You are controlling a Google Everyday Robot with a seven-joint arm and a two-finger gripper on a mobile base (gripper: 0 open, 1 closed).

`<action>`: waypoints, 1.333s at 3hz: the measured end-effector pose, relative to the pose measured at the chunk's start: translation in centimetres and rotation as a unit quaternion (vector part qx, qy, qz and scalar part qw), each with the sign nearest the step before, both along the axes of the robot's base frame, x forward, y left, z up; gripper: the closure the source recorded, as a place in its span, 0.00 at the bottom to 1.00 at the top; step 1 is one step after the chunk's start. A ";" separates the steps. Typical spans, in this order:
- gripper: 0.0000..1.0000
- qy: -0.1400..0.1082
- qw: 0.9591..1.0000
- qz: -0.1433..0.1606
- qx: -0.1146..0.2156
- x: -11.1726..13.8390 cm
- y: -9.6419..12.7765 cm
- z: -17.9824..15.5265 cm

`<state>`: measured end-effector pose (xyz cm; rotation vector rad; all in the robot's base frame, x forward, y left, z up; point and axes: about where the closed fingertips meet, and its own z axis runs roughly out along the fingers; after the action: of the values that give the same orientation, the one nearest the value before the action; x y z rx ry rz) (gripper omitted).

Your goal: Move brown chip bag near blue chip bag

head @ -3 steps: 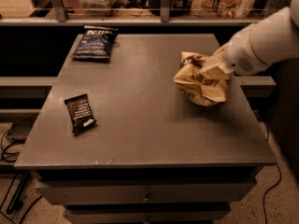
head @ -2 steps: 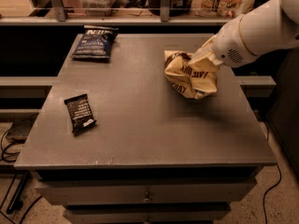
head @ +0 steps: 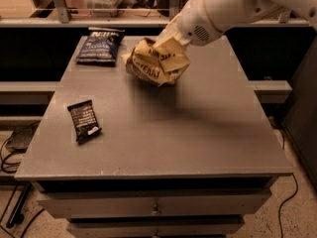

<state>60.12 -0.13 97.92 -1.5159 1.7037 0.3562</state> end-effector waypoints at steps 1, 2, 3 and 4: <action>1.00 0.014 1.000 0.027 0.007 1.4 2.7 -0.9; 1.00 0.025 0.999 0.033 -0.001 2.9 3.6 -2.4; 0.74 0.038 0.999 0.020 -0.017 5.3 3.4 -4.5; 0.51 0.045 0.999 0.010 -0.025 6.4 2.9 -5.7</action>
Offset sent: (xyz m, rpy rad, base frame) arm 0.0496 0.0419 -0.0410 -0.0214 0.0709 0.0691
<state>66.56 2.80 92.26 -1.5755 1.7796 0.4017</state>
